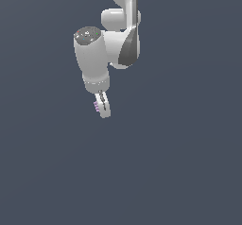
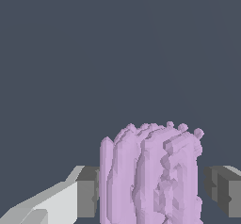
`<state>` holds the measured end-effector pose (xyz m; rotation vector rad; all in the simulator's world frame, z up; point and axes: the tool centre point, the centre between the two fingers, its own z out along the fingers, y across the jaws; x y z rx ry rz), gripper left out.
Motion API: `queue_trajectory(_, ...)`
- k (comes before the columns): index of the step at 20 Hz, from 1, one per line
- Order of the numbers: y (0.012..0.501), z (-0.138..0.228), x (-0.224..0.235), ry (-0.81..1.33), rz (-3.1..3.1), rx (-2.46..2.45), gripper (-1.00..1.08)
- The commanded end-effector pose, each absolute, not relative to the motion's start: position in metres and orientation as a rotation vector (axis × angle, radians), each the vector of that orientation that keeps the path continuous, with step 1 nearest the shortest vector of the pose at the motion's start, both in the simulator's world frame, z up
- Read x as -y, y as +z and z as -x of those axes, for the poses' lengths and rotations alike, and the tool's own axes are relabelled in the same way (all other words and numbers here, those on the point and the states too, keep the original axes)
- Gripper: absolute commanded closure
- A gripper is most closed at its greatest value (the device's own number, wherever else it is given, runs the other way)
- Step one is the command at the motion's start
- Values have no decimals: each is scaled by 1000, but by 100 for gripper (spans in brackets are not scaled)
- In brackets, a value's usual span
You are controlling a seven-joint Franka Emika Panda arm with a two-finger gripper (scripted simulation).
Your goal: Pick up the object and move it to a goal position.
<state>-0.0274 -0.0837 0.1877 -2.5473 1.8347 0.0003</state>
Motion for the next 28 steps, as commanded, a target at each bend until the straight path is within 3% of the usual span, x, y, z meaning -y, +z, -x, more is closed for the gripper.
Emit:
queue_trajectory(1, 212, 28, 105, 1, 2548, -1834, 108)
queue_trajectory(14, 322, 26, 202, 0, 2550, -1834, 108)
queue_trajectory(28, 356, 21, 232, 0, 2551, -1833, 108)
